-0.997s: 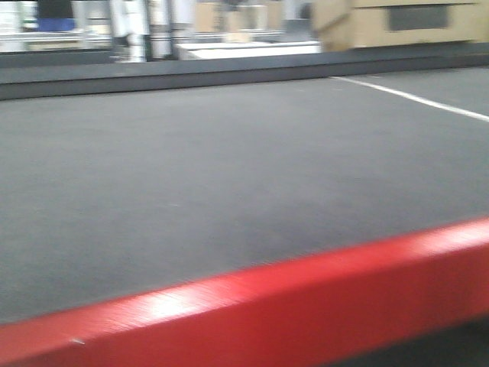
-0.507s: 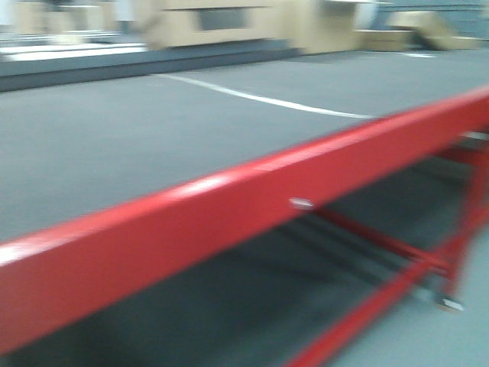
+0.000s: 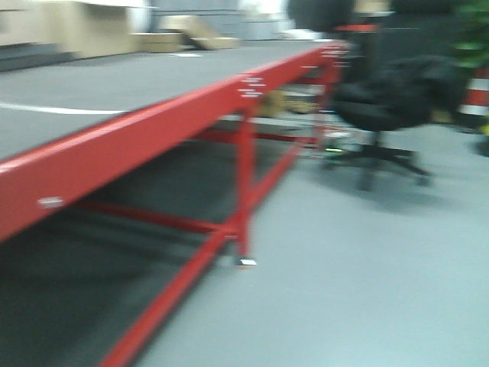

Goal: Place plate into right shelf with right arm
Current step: 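Drive the base past the red table toward the steel shelving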

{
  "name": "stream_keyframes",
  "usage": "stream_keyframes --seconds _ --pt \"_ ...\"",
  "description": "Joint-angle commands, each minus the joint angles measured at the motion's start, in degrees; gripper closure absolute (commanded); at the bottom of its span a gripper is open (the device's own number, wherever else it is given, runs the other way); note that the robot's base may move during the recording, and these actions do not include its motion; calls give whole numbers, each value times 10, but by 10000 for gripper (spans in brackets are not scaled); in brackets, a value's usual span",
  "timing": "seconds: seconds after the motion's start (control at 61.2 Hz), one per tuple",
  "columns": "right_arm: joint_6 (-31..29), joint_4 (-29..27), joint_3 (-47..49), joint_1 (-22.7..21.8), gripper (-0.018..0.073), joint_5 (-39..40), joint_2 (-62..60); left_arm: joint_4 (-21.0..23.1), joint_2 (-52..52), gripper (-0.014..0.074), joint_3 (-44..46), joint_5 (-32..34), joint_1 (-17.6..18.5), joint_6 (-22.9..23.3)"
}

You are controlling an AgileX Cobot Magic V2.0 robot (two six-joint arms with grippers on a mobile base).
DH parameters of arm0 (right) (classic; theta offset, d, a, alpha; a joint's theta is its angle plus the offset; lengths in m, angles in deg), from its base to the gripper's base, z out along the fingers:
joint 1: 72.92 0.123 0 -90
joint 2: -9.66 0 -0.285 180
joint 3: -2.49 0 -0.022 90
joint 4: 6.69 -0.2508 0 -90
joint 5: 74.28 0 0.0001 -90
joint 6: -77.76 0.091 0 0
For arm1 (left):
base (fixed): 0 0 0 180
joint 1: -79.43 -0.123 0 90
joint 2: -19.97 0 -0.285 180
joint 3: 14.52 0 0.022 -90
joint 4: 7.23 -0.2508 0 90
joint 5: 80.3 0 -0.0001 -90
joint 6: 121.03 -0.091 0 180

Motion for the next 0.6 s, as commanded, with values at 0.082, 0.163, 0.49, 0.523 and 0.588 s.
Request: stream_keyframes --seconds 0.082,0.163,0.49,0.523,0.588 --pt "1 -8 15 -2 503 49 6 2 -3 643 -5 49 3 2" --pt "1 -8 15 -2 503 49 6 2 -3 643 -5 49 3 2" --pt "1 -8 15 -2 503 49 6 2 -3 643 -5 49 3 2" --pt "1 -8 15 -2 503 49 6 2 -3 643 -5 49 3 2" --pt "1 -8 15 -2 503 49 6 2 -3 643 -5 49 3 2"
